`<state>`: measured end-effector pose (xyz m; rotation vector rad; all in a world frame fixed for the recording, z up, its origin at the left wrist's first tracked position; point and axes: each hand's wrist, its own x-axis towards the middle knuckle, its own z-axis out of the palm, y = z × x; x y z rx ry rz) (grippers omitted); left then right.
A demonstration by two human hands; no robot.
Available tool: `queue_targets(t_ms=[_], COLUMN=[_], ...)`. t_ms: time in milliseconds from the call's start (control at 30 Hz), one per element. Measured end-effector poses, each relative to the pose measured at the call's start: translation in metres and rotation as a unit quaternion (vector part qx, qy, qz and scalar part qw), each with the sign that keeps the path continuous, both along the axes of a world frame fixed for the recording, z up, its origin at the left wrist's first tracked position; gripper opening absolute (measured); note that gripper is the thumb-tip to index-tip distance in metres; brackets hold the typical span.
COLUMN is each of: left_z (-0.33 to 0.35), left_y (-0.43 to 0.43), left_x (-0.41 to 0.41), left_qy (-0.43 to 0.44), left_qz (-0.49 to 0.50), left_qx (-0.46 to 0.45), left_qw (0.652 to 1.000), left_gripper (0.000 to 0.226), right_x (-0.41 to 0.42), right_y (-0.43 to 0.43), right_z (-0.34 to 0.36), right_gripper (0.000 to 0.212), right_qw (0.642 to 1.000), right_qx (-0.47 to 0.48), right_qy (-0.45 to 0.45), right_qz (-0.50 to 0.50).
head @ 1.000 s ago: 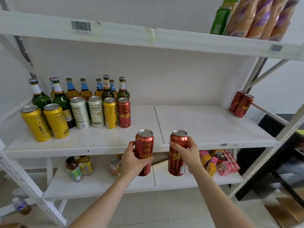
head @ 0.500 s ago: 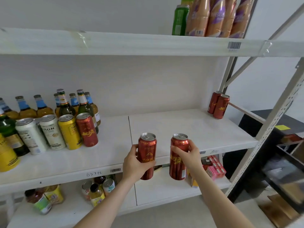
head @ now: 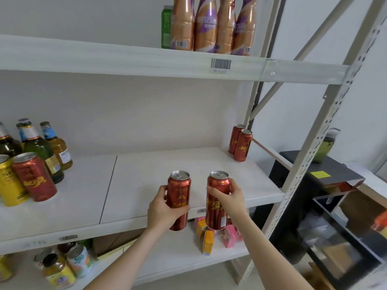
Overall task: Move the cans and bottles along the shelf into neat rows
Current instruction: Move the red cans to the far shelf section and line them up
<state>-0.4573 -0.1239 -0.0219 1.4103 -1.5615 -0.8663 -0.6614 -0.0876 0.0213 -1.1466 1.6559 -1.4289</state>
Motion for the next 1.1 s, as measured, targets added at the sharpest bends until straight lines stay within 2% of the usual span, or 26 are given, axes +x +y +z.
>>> queue_targets(t_ms=[200, 467, 833, 1100], left_z=[0.005, 0.01, 0.01, 0.003], left_y=[0.002, -0.038, -0.094, -0.126], left_x=[-0.084, -0.16, -0.234, -0.286], left_qy=[-0.013, -0.024, -0.05, -0.041], left_qz=[0.005, -0.013, -0.007, 0.029], left_qx=[-0.003, -0.006, -0.009, -0.009], left_qw=[1.0, 1.0, 0.999, 0.999], left_gripper=[0.069, 0.072, 0.073, 0.07], right_x=[-0.084, -0.159, -0.237, -0.279], right_y=[-0.006, -0.044, -0.116, -0.167], right_z=[0.002, -0.004, -0.004, -0.011], right_gripper=[0.059, 0.042, 0.048, 0.052], right_qw=[1.0, 1.0, 0.999, 0.998], right_qx=[0.011, -0.008, -0.007, -0.027], right_qy=[0.001, -0.011, -0.038, -0.055], right_qz=[0.009, -0.008, -0.025, 0.02])
